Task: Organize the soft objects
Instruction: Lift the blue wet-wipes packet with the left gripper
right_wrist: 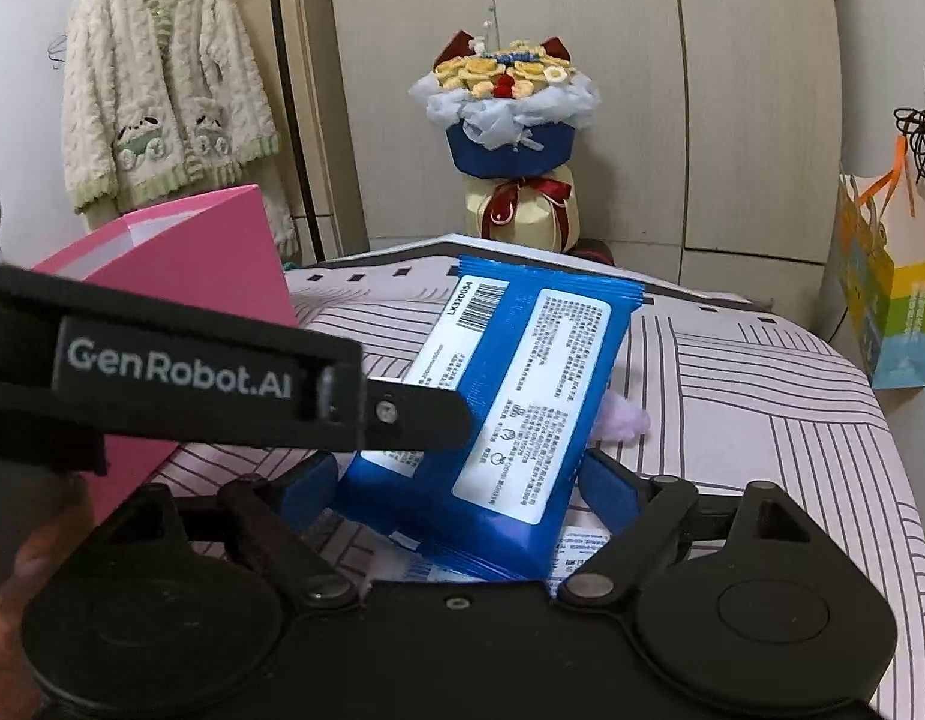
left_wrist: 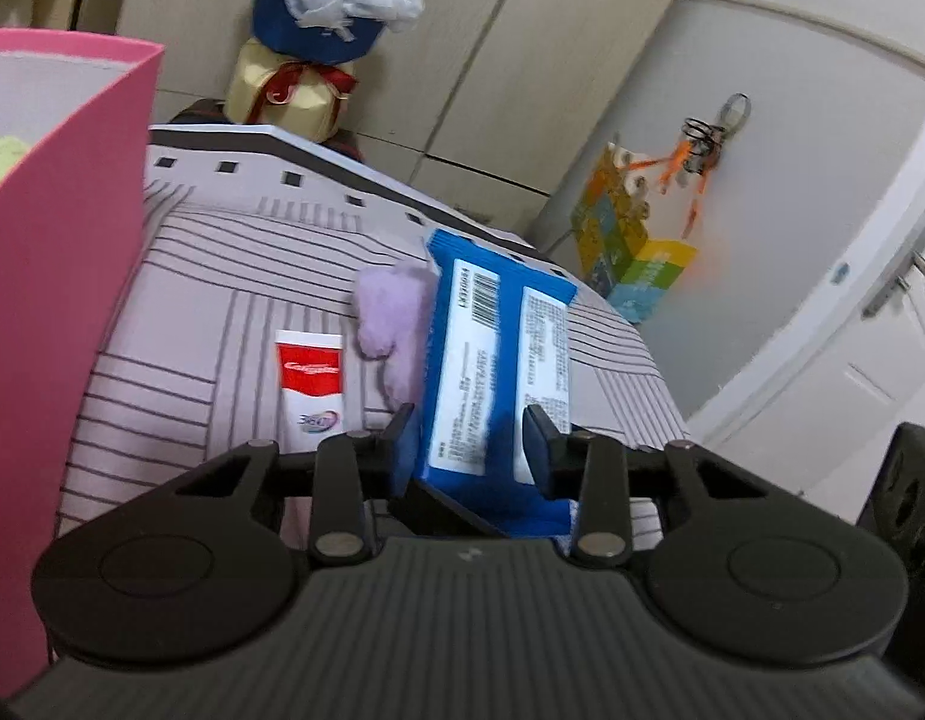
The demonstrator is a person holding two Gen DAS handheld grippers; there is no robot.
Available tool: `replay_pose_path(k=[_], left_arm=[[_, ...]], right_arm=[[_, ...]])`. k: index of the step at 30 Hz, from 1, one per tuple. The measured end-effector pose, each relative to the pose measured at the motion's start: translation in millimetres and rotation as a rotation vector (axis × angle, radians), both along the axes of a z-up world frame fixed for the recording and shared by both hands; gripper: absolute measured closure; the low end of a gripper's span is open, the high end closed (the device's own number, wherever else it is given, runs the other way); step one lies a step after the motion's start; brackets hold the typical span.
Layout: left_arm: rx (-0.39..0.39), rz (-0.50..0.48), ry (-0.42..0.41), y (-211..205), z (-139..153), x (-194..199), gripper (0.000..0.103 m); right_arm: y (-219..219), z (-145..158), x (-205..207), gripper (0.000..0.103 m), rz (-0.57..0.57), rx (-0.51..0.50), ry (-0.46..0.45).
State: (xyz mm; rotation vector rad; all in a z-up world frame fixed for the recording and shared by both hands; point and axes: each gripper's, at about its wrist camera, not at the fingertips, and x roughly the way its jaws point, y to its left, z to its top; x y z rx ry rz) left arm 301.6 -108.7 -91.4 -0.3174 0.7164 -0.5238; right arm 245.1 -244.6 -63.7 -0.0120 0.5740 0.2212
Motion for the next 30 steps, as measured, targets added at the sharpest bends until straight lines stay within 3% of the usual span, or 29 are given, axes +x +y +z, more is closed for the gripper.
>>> replay_pose_path(k=[7,18,30], left_arm=[[-0.019,-0.055,0.003,0,2,-5,0.063],[0.056,-0.152,-0.008,-3,19,-45,0.063],[0.091,-0.19,-0.01,8,26,-90,0.063]], right_arm=[[7,-2,-14,0.022,-0.012,0.005,-0.032],[16,9,-49,0.022,-0.035,-0.02,-0.038],[25,10,-93,0.025,-0.05,0.019,-0.036]])
